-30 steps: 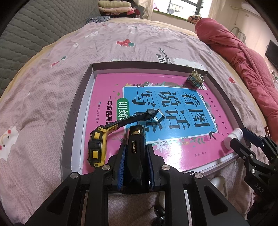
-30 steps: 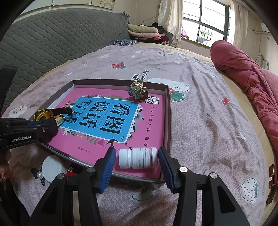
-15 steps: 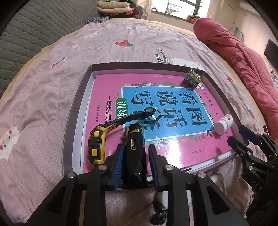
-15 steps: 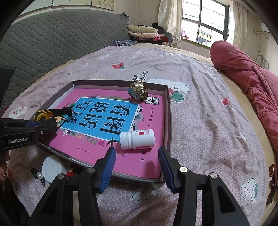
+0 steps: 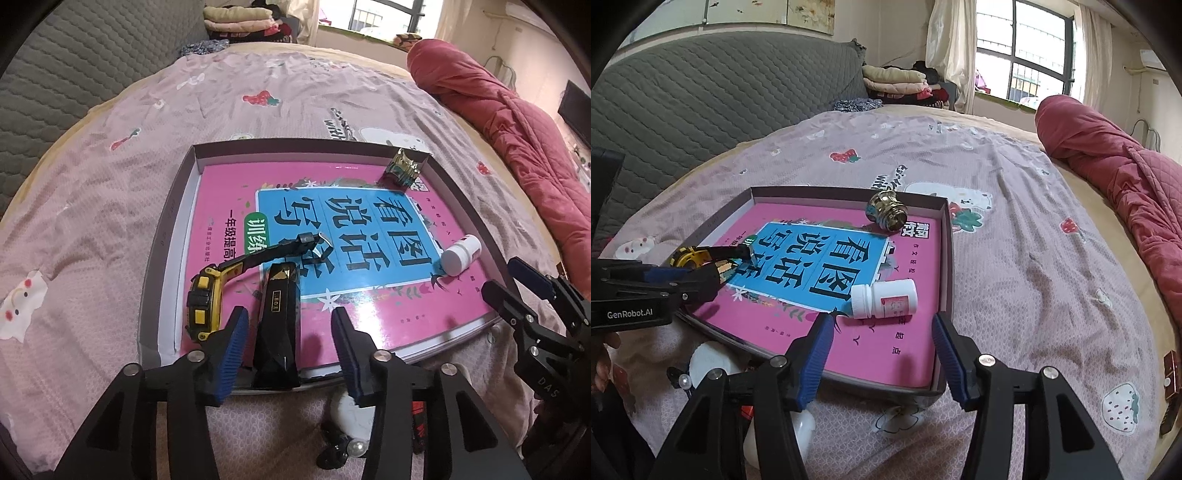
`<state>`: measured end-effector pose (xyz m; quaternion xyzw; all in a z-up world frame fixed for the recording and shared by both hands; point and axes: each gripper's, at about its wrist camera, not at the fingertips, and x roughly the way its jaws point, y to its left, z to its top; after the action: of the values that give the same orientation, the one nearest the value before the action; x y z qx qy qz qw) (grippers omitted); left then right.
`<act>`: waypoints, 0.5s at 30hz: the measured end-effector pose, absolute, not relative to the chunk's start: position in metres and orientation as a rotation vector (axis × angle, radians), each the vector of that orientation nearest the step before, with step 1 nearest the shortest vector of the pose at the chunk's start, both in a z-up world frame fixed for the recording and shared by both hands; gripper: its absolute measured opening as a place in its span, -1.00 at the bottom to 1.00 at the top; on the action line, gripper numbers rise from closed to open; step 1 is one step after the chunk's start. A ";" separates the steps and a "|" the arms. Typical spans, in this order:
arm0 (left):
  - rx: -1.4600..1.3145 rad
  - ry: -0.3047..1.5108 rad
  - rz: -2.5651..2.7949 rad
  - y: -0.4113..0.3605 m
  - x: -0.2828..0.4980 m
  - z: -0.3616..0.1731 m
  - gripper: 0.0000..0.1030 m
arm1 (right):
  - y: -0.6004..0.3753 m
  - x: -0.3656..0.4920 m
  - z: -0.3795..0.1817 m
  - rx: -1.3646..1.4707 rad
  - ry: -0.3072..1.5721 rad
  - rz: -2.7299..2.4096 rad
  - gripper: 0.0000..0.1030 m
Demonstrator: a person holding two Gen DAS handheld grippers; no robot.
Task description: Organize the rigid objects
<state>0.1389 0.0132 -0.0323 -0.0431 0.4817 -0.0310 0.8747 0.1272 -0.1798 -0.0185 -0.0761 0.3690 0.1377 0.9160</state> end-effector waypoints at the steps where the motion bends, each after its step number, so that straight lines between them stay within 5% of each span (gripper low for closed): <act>1: -0.090 1.004 -0.063 0.014 0.139 -0.031 0.00 | -0.180 0.127 -0.019 -0.156 0.757 0.284 0.07; 15: -0.094 0.972 -0.059 0.016 0.132 -0.017 0.15 | -0.183 0.120 -0.012 -0.141 0.711 0.290 0.07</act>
<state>0.1320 0.0156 -0.0173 -0.0452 0.4669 -0.0283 0.8827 0.1202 -0.1828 -0.0122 -0.0689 0.3466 0.1412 0.9248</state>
